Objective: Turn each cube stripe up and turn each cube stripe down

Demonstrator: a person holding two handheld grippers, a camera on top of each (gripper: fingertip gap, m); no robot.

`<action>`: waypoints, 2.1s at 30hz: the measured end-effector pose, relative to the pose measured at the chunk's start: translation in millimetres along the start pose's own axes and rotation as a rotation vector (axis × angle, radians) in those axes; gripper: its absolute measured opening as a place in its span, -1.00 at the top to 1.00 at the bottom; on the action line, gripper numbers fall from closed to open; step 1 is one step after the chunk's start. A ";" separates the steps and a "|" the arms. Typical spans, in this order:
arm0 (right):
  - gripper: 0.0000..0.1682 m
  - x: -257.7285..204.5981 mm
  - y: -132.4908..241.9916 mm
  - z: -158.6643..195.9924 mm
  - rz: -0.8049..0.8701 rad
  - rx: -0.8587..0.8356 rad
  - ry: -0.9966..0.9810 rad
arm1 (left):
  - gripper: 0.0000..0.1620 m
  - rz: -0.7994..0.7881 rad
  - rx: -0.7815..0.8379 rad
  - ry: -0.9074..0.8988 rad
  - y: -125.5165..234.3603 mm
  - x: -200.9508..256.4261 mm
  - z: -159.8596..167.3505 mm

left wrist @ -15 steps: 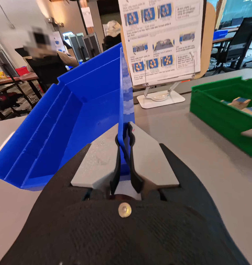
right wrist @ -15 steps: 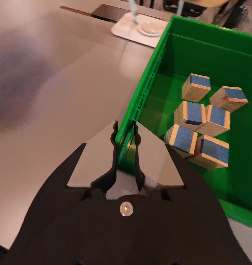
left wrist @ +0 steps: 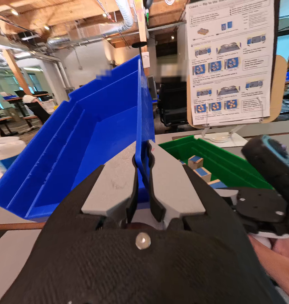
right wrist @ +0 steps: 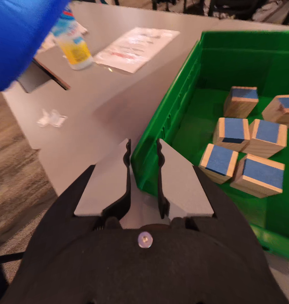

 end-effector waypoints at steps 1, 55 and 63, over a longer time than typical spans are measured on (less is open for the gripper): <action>0.66 -7.9 6.7 -5.7 -0.019 0.031 0.016 | 0.96 -0.018 0.009 -0.007 4.0 -3.0 -1.6; 0.51 205.9 234.9 156.6 0.286 -0.198 0.114 | 0.22 0.605 -0.267 -0.265 -45.9 215.9 97.4; 1.00 261.5 265.9 177.2 0.355 -0.249 -0.042 | 0.49 0.384 -0.330 -0.185 -78.8 106.8 123.0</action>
Point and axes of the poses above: each gripper's, where its closed fingertips meet, y back along the fingers, z out of its underside, x = y × z across the jaws, the point moved 7 cm from there along y, back along the fingers, and after that the axes turned 11 degrees about -x, right-handed, at the moved point
